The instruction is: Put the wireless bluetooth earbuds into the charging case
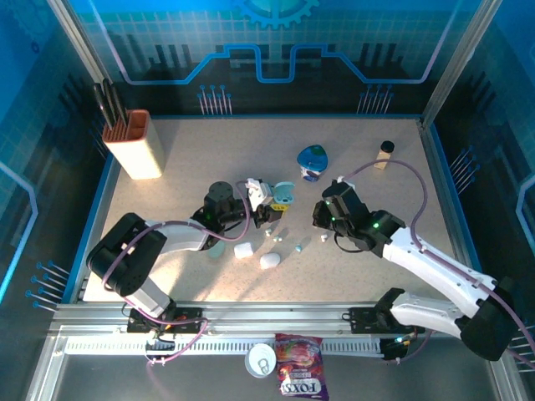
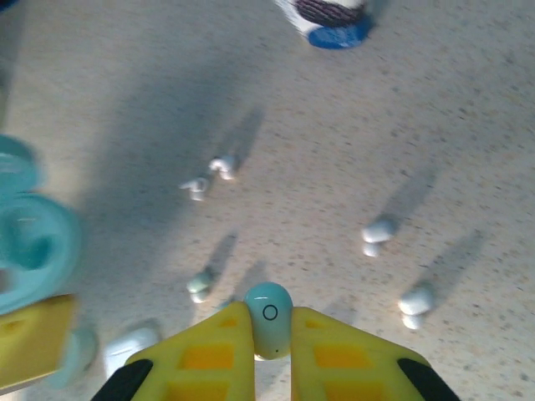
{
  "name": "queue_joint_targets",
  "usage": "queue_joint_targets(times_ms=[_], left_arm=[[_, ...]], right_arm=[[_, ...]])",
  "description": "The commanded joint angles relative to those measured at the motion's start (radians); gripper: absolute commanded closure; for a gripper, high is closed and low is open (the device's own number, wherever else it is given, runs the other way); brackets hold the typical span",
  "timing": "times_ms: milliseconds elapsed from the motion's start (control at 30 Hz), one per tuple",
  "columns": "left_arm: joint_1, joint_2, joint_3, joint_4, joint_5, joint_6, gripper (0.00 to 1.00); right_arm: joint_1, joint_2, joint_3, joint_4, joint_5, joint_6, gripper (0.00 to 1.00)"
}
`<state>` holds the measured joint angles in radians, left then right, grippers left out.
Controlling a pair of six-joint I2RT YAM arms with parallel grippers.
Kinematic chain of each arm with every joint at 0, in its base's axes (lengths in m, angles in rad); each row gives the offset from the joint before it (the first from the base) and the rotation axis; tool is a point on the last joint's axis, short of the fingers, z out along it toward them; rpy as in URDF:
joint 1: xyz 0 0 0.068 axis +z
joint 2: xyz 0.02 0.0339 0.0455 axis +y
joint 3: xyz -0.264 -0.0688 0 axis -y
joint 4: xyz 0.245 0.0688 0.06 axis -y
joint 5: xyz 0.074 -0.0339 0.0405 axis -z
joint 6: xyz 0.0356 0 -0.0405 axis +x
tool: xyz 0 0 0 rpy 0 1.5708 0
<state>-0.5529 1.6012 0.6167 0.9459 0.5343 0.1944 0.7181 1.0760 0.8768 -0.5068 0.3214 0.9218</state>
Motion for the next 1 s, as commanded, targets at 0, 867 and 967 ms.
queue_joint_targets(times_ms=[0, 867, 967], left_arm=[[-0.008, 0.021, 0.030, -0.004, -0.010, 0.036, 0.63], [-0.019, 0.014, 0.034, -0.032, -0.024, 0.043, 0.62], [-0.019, 0.019, 0.032, -0.029, -0.027, 0.041, 0.62]], right_arm=[[0.045, -0.003, 0.075, 0.027, -0.001, -0.043, 0.86], [0.089, 0.259, 0.207, 0.180, -0.098, -0.097, 0.87], [0.089, 0.245, 0.194, 0.164, -0.080, -0.092, 0.87]])
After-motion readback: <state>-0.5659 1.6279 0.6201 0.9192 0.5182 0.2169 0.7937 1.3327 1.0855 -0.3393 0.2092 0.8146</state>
